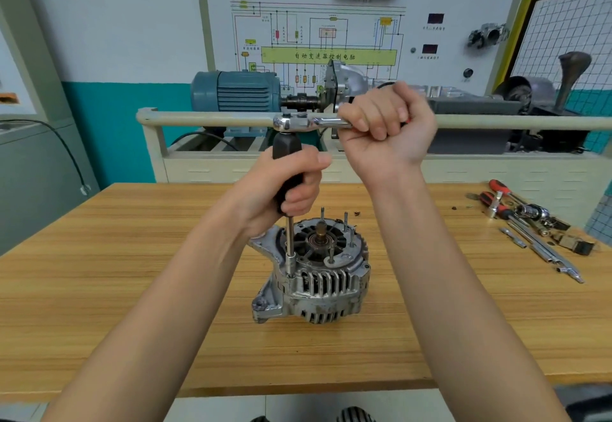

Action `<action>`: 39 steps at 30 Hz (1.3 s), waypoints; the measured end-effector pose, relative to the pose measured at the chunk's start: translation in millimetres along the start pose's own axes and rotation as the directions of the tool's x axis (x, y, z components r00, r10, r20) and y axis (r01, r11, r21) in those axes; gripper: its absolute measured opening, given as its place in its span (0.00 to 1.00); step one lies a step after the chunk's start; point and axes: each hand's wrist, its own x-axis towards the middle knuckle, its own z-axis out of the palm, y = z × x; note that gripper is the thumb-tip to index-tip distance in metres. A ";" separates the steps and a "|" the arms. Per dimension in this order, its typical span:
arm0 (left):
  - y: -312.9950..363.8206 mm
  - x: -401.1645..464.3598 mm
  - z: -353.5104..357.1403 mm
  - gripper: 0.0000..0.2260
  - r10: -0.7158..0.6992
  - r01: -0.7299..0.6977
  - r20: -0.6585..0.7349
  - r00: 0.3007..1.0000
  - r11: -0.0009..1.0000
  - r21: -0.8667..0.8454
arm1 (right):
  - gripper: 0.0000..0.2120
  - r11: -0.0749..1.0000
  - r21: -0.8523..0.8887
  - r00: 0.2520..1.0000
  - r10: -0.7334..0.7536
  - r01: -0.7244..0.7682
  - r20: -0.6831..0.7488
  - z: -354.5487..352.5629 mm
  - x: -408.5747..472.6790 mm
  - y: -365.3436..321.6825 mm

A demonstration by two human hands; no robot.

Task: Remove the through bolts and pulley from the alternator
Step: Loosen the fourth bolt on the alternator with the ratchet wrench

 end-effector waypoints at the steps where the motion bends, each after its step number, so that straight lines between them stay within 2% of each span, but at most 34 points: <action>1: 0.4 -0.1 0.4 0.15 -0.011 0.011 0.044 0.999 1.000 -0.009 | 0.21 0.997 0.071 0.999 0.039 -0.037 -0.025 -4.3 3.4 -0.5; 2: -0.1 0.8 1.5 0.16 -0.021 0.021 0.042 0.999 1.000 -0.012 | 0.21 0.993 0.112 0.998 0.049 -0.044 -0.046 -8.0 5.6 -0.7; 4: -2.8 4.5 4.6 0.20 -0.041 0.041 -0.045 0.998 0.999 -0.005 | 0.21 0.994 0.113 0.997 0.006 0.003 -0.081 -10.4 5.8 -0.2; 7: -6.4 8.2 9.3 0.23 -0.031 0.035 -0.204 0.978 0.999 0.014 | 0.20 0.990 -0.003 0.987 -0.140 0.140 -0.076 -5.0 -3.1 2.4; 11: -8.7 12.7 17.6 0.22 0.020 0.015 -0.443 0.896 0.997 0.076 | 0.23 0.888 -0.279 0.930 -0.339 0.367 0.145 5.6 -22.3 18.1; 14: -10.2 17.2 23.6 0.19 0.040 0.033 -0.562 0.826 0.992 0.118 | 0.22 0.768 -0.385 0.857 -0.426 0.512 0.290 11.6 -28.5 31.6; 17: -10.8 14.5 22.5 0.18 0.058 0.028 -0.540 0.840 0.988 0.150 | 0.23 0.785 -0.379 0.868 -0.395 0.489 0.302 9.8 -27.7 26.6; 19: -7.5 9.2 15.7 0.19 0.046 0.011 -0.413 0.910 0.991 0.134 | 0.24 0.867 -0.332 0.923 -0.308 0.372 0.230 7.2 -21.6 13.5; 22: 1.2 4.6 4.2 0.16 -0.025 0.034 -0.154 0.988 0.998 0.060 | 0.21 0.979 -0.168 0.992 -0.110 0.119 0.061 0.2 -5.3 -1.7; 24: 2.7 5.6 3.6 0.16 -0.053 0.054 -0.071 0.996 0.998 0.012 | 0.21 1.000 -0.001 1.000 0.004 -0.004 -0.024 -7.5 4.4 -2.3; 25: 2.3 6.7 5.2 0.17 -0.058 0.059 -0.073 0.996 0.998 0.010 | 0.21 0.998 0.063 0.998 0.032 -0.028 -0.060 -12.0 8.0 -1.6; 28: -0.2 8.9 11.8 0.22 -0.074 0.082 -0.178 0.981 0.996 0.034 | 0.21 0.992 0.123 0.995 0.012 0.000 -0.099 -17.6 10.0 0.2; 30: -2.1 9.4 15.2 0.23 -0.040 0.059 -0.299 0.953 0.997 0.053 | 0.20 0.995 0.072 0.995 -0.059 0.065 -0.086 -12.8 4.5 1.9; 35: -7.7 12.1 26.8 0.19 0.078 0.007 -0.579 0.811 0.990 0.143 | 0.23 0.927 -0.222 0.950 -0.277 0.304 0.142 4.1 -22.1 14.3; 37: -9.0 13.7 28.6 0.18 0.095 0.010 -0.637 0.765 0.987 0.160 | 0.24 0.867 -0.290 0.906 -0.338 0.406 0.255 8.3 -30.3 21.7; 39: -10.1 14.1 29.9 0.17 0.107 0.016 -0.646 0.756 0.983 0.181 | 0.23 0.828 -0.315 0.874 -0.370 0.464 0.314 9.7 -34.0 25.2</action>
